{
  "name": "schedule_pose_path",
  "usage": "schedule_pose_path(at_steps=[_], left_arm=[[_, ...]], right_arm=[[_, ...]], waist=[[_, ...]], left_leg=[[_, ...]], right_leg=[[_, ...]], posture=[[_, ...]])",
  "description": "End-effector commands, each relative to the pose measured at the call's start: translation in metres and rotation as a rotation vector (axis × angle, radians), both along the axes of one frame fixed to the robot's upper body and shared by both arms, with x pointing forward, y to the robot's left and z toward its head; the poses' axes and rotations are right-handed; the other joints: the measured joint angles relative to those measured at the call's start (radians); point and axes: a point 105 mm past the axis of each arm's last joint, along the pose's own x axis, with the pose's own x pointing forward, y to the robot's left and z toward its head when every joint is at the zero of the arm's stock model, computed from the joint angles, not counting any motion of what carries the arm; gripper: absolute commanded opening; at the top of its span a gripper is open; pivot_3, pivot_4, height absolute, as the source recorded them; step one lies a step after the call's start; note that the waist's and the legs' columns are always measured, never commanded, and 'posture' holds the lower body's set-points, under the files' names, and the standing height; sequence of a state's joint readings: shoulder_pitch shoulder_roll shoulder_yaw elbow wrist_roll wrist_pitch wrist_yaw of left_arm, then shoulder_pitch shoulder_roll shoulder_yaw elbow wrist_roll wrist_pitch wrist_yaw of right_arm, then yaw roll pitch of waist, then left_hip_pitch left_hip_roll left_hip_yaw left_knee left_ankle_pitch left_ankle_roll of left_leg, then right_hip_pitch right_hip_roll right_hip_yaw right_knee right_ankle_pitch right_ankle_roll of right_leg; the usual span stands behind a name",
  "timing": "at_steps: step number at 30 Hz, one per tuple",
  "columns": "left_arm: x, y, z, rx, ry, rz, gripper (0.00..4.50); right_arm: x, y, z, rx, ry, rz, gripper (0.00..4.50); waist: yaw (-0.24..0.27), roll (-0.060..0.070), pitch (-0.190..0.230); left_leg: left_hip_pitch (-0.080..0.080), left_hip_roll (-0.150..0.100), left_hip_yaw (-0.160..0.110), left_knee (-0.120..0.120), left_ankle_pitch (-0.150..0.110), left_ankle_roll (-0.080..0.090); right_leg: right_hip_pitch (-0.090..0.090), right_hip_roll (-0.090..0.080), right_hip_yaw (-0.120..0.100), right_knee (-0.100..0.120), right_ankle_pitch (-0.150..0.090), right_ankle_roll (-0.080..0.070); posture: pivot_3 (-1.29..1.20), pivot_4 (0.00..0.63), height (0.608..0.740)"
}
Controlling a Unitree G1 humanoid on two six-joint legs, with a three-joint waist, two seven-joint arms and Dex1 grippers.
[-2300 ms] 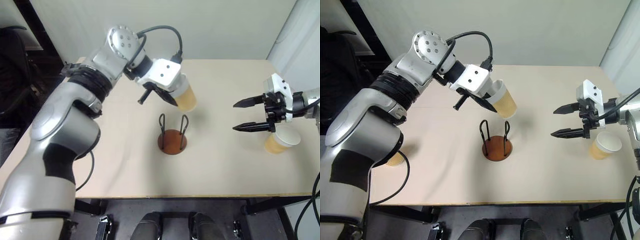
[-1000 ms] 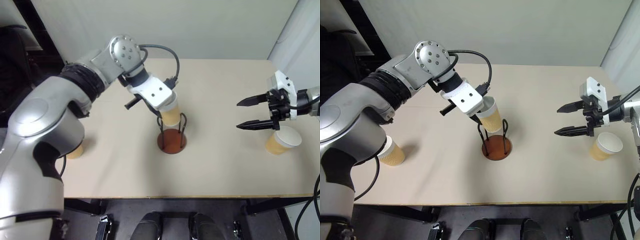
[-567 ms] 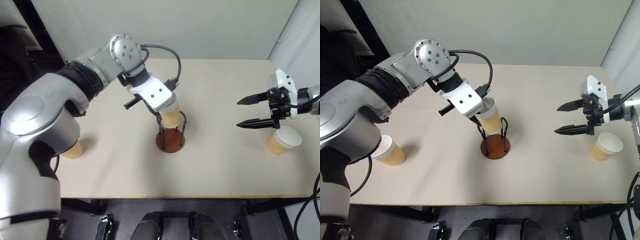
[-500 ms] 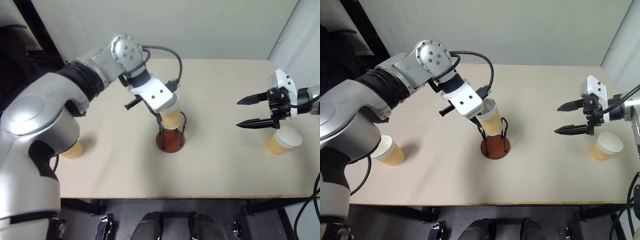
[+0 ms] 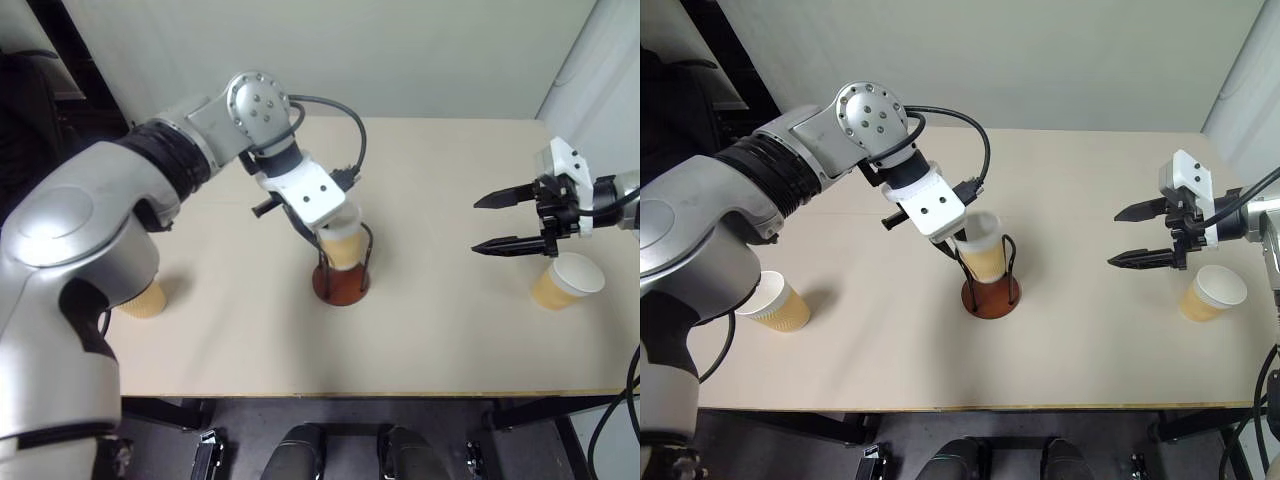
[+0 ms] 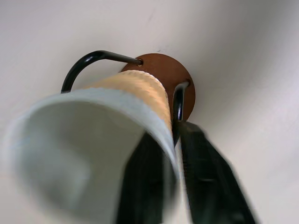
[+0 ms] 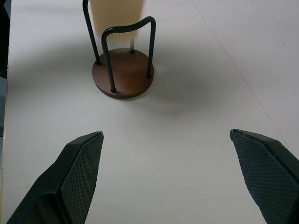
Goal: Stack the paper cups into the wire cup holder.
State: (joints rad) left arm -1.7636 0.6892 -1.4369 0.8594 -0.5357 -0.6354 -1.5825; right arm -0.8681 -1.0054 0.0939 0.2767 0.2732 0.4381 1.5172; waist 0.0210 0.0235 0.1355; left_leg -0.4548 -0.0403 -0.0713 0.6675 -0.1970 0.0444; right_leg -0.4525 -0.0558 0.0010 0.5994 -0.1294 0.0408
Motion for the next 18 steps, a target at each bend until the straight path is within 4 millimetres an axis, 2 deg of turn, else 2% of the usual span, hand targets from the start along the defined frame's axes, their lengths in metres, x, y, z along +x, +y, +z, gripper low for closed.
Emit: schedule_pose_path(at_steps=[1, 7, 12, 14, 18], left_arm=[[-0.002, 0.002, 0.013, 0.032, -0.032, -0.013, 2.37], [-0.002, -0.002, 0.014, 0.007, -0.032, -0.031, 4.44], [-0.005, -0.022, 0.028, -0.169, -0.016, -0.061, 4.44], [-0.001, -0.026, 0.04, -0.286, 0.021, 0.009, 4.44], [0.014, -0.01, 0.059, -0.464, 0.056, 0.183, 4.44]], right_arm=[[-0.003, -0.001, 0.014, 0.015, -0.06, 0.003, 4.5], [-0.002, -0.001, 0.014, 0.013, -0.062, 0.002, 4.5], [-0.002, -0.002, 0.014, 0.008, -0.061, -0.003, 4.5], [-0.002, -0.004, 0.012, 0.003, -0.06, -0.013, 4.5], [-0.002, -0.008, 0.007, 0.004, -0.049, -0.037, 4.5]], waist=[[0.0, 0.0, 0.0], [0.0, 0.0, 0.0], [0.002, 0.0, 0.0], [0.002, 0.0, 0.0], [0.001, 0.001, 0.0]], left_leg=[[0.0, 0.0, 0.0, 0.0, 0.0, 0.0], [0.0, 0.0, 0.0, 0.0, 0.0, 0.0], [0.0, 0.0, 0.0, 0.0, 0.0, 0.0], [-0.001, 0.0, 0.0, 0.0, 0.0, 0.0], [0.0, 0.0, 0.0, -0.001, 0.0, 0.0]], right_leg=[[0.0, 0.0, 0.0, 0.0, 0.0, 0.0], [0.0, 0.0, 0.0, 0.0, 0.0, 0.0], [0.0, 0.0, 0.0, -0.001, 0.0, 0.0], [0.0, 0.0, 0.0, -0.002, 0.001, 0.001], [0.001, 0.0, 0.0, -0.002, 0.001, 0.001]], posture=[[0.0, 0.15, 0.74], [0.0, 0.15, 0.74], [0.0, 0.15, 0.74], [0.0, 0.15, 0.74], [0.0, 0.15, 0.74]])
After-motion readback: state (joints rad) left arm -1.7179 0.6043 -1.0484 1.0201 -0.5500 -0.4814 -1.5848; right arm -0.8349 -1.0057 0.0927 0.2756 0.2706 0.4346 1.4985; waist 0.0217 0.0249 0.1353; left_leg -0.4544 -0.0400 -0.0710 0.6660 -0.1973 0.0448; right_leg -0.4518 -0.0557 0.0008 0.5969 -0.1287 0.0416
